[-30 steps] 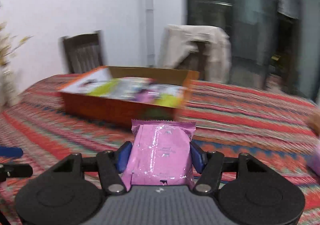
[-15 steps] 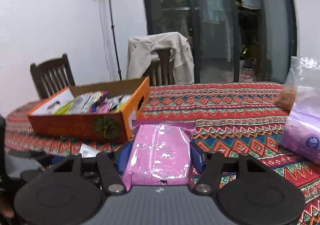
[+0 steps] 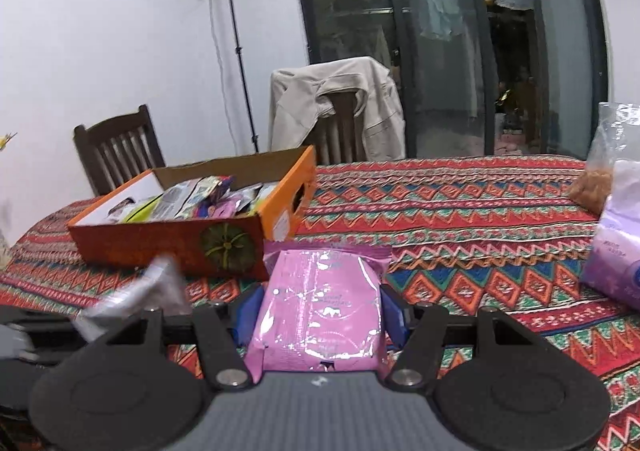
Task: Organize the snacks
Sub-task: 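Grasp the pink packet with the right tool while the left grasps the white packet, then carry both packets over the box and open both tools to drop them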
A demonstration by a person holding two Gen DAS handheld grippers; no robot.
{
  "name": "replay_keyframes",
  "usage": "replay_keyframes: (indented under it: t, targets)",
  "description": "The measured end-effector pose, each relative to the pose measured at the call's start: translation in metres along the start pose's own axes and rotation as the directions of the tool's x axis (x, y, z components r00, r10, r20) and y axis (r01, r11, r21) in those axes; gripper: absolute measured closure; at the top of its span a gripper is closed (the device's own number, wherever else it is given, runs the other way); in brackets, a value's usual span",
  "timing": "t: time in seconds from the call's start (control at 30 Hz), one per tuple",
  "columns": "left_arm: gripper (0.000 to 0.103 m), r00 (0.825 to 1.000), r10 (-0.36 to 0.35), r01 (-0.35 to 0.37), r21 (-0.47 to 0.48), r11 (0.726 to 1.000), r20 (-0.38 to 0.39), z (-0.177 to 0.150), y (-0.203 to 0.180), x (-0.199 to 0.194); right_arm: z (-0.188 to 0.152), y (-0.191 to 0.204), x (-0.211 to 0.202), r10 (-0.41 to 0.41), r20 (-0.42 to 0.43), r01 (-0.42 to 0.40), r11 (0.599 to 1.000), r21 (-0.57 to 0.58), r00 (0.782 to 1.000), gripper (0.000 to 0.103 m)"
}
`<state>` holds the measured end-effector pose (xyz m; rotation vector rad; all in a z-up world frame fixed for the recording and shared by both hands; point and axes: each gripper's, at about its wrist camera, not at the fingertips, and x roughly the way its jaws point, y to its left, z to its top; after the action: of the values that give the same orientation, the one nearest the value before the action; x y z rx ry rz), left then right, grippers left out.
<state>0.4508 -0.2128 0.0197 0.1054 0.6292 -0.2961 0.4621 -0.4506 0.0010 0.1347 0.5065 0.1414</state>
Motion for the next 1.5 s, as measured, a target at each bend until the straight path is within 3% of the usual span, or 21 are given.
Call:
replay_keyframes:
  t: [0.1,0.3,0.37,0.43,0.53,0.63,0.93,1.23,1.5]
  targets:
    - [0.094,0.999,0.004,-0.001,-0.059,0.998,0.035,-0.009,0.02,-0.035,-0.004,0.013,0.006,0.027,-0.028,-0.028,0.998,-0.048,0.999,0.042]
    - [0.094,0.997,0.009,-0.003,-0.081,0.997,0.073,-0.038,0.047,-0.1,-0.011,0.038,0.019,0.071,-0.112,-0.082,0.992,-0.094,0.991,0.042]
    - [0.094,0.997,0.014,-0.007,-0.077,0.997,0.08,-0.049,0.053,-0.116,-0.014,0.058,0.005,0.043,-0.118,-0.06,0.987,-0.147,0.992,0.042]
    - [0.094,0.996,0.008,-0.001,-0.084,0.996,0.087,-0.06,0.059,-0.13,-0.021,0.075,-0.016,0.08,-0.129,-0.101,0.98,-0.171,0.988,0.042]
    - [0.094,0.996,-0.022,0.03,-0.105,0.994,0.085,-0.073,0.068,-0.144,-0.04,0.096,-0.055,0.144,-0.135,-0.164,0.974,-0.158,0.98,0.042]
    - [0.094,0.995,-0.034,0.045,-0.114,0.993,0.092,-0.078,0.071,-0.151,-0.052,0.11,-0.078,0.141,-0.136,-0.162,0.975,-0.152,0.981,0.042]
    - [0.094,0.992,-0.052,0.067,-0.133,0.989,0.116,-0.077,0.073,-0.156,-0.052,0.121,-0.1,0.134,-0.113,-0.15,0.977,-0.149,0.985,0.042]
    - [0.094,0.987,-0.076,0.092,-0.111,0.99,0.139,-0.025,0.071,-0.129,-0.018,0.103,-0.087,0.163,-0.059,-0.171,0.973,-0.157,0.985,0.042]
    - [0.094,0.981,-0.109,0.128,-0.115,0.985,0.16,0.071,0.067,-0.055,0.078,0.082,-0.02,0.209,0.006,-0.206,0.965,-0.163,0.978,0.042]
